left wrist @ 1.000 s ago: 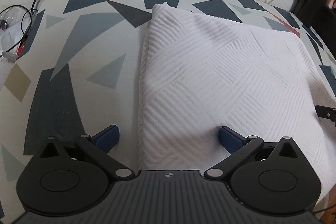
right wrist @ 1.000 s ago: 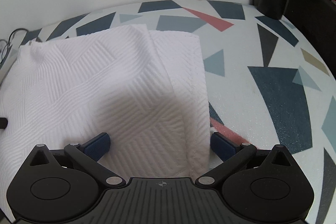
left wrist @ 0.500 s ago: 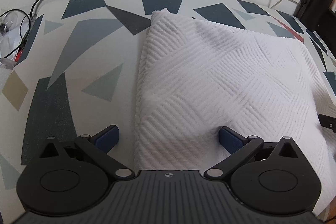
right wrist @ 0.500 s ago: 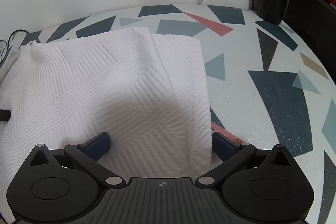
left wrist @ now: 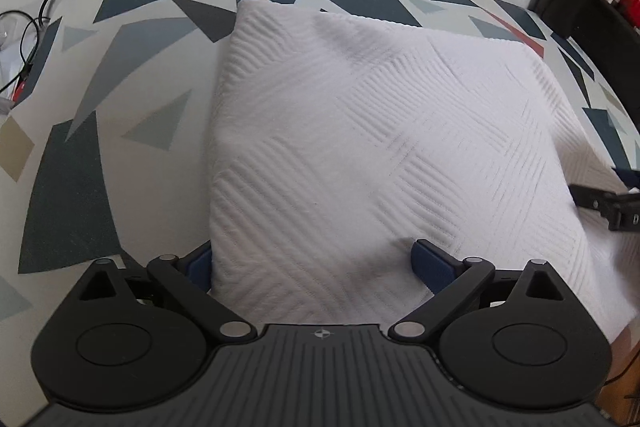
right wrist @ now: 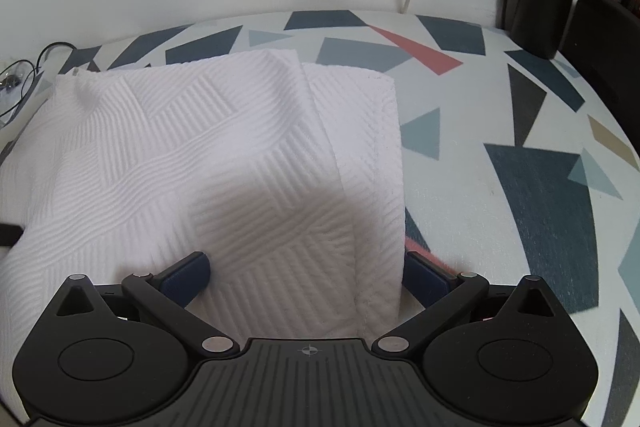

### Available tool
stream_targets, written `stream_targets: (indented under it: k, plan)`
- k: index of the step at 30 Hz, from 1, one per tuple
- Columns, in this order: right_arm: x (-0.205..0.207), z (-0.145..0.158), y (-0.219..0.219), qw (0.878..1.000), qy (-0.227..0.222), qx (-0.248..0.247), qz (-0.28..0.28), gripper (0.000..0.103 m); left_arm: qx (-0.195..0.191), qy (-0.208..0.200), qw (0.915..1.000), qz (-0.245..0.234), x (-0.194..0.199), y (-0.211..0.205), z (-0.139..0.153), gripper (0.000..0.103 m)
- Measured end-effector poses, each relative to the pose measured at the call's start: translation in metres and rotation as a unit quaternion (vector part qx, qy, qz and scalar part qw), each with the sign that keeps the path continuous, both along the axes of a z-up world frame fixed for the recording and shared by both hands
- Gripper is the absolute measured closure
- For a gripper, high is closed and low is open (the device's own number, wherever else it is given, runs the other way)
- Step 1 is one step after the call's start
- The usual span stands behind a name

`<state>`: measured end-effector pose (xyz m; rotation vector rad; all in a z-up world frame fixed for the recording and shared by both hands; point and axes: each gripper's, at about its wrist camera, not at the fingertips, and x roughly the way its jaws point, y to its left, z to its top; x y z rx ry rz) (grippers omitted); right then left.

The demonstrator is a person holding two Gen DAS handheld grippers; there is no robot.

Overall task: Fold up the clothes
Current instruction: 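Smooth the folded shirt flat with both grippers open, then grasp the folded shirt edges with both grippers and lift it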

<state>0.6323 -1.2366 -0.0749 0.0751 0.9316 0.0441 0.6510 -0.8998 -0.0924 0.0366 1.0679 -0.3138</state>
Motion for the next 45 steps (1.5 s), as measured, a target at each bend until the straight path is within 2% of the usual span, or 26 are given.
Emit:
stream_targets:
  k: [5, 8, 10, 11, 12, 13, 14, 16, 17, 18, 20, 22, 24, 25, 26, 27, 28, 29, 30, 31, 32, 34, 35, 38, 42, 45]
  plan:
    - [0.014, -0.001, -0.001, 1.0, -0.001, 0.001, 0.007, 0.001, 0.002, -0.019, 0.9997, -0.018, 0.004, 0.002, -0.002, 0.0]
    - [0.018, -0.001, 0.001, 1.0, -0.002, -0.001, 0.01, 0.001, 0.003, -0.028, 0.9996, -0.009, 0.009, -0.002, -0.003, 0.0]
    - [0.017, 0.0, 0.002, 1.0, -0.006, 0.002, 0.013, 0.006, 0.002, -0.029, 0.9996, -0.002, 0.011, -0.005, -0.002, 0.004]
    - [0.015, 0.001, 0.003, 1.0, -0.01, 0.004, 0.021, 0.018, -0.003, -0.031, 0.9995, -0.003, 0.011, -0.007, 0.0, 0.019]
    - [0.012, 0.004, 0.005, 0.999, -0.016, 0.011, 0.034, 0.041, -0.015, -0.027, 0.9995, -0.008, 0.009, -0.009, 0.004, 0.031]
    - [0.01, 0.006, 0.005, 0.998, -0.017, 0.025, 0.048, 0.054, -0.03, -0.02, 0.9993, -0.013, 0.008, -0.011, 0.007, 0.056]
    - [0.009, 0.008, 0.006, 0.997, -0.015, 0.041, 0.062, 0.069, -0.039, -0.012, 0.9991, -0.015, 0.007, -0.012, 0.009, 0.066]
    - [0.01, 0.011, 0.003, 0.997, -0.006, 0.054, 0.063, 0.067, -0.047, 0.0, 0.9988, -0.01, 0.006, -0.012, 0.01, 0.064]
    - [0.01, 0.012, 0.001, 0.997, -0.005, 0.052, 0.06, 0.058, -0.054, 0.004, 0.9985, -0.004, 0.006, -0.008, 0.009, 0.059]
    - [0.01, 0.012, 0.0, 0.998, -0.005, 0.041, 0.056, 0.039, -0.06, 0.006, 0.9982, -0.001, 0.006, -0.006, 0.007, 0.058]
    - [0.007, 0.011, -0.001, 0.999, 0.0, 0.007, 0.053, 0.016, -0.069, 0.005, 0.9976, -0.007, 0.005, -0.003, 0.006, 0.052]
    - [0.003, 0.007, -0.004, 0.998, 0.006, 0.009, 0.063, 0.014, -0.067, -0.001, 0.9975, -0.021, 0.003, -0.007, 0.006, 0.042]
    - [-0.001, 0.005, -0.005, 0.998, -0.004, 0.019, 0.063, 0.013, -0.066, -0.008, 0.9972, -0.035, 0.001, -0.016, 0.003, 0.018]
    - [0.0, 0.005, -0.002, 0.998, -0.007, 0.018, 0.067, 0.014, -0.06, -0.011, 0.9973, -0.041, 0.0, -0.023, 0.002, 0.014]
    - [0.001, 0.005, 0.001, 0.997, -0.01, 0.016, 0.074, 0.024, -0.047, -0.016, 0.9979, -0.042, -0.002, -0.031, 0.0, 0.008]
    - [0.003, 0.007, 0.004, 0.996, -0.015, 0.024, 0.08, 0.037, -0.03, -0.022, 0.9985, -0.039, -0.004, -0.039, -0.001, 0.007]
    - [0.007, 0.008, 0.006, 0.996, -0.017, 0.035, 0.084, 0.043, -0.016, -0.029, 0.999, -0.03, -0.006, -0.045, -0.001, 0.008]
    - [0.012, 0.01, 0.007, 0.995, -0.017, 0.049, 0.087, 0.059, -0.015, -0.035, 0.9991, -0.016, -0.008, -0.047, -0.001, 0.017]
    - [0.019, 0.01, 0.007, 0.993, -0.013, 0.076, 0.093, 0.082, -0.024, -0.04, 0.9989, -0.002, -0.009, -0.045, 0.002, 0.03]
    - [0.026, 0.01, 0.005, 0.989, -0.007, 0.115, 0.095, 0.082, -0.044, -0.035, 0.9983, 0.014, -0.009, -0.04, 0.005, 0.061]
    - [0.032, 0.01, 0.004, 0.985, -0.001, 0.147, 0.094, 0.084, -0.068, -0.022, 0.9968, 0.035, -0.008, -0.033, 0.008, 0.071]
    - [0.041, 0.014, 0.012, 0.98, -0.006, 0.159, 0.116, 0.085, -0.078, -0.021, 0.9943, 0.069, -0.012, -0.022, 0.016, 0.072]
    - [0.042, 0.02, 0.018, 0.977, -0.019, 0.162, 0.136, 0.086, -0.069, -0.035, 0.9937, 0.081, -0.018, -0.017, 0.023, 0.073]
    - [0.048, 0.044, 0.032, 0.959, -0.05, 0.211, 0.183, 0.086, -0.05, -0.077, 0.9885, 0.12, -0.039, 0.003, 0.047, 0.073]
    - [0.054, 0.073, 0.065, 0.937, -0.066, 0.248, 0.238, 0.086, -0.065, -0.108, 0.9709, 0.204, -0.082, 0.05, 0.077, 0.073]
    - [0.047, 0.096, 0.104, 0.919, -0.075, 0.257, 0.289, 0.086, -0.06, -0.142, 0.9558, 0.25, -0.129, 0.082, 0.101, 0.073]
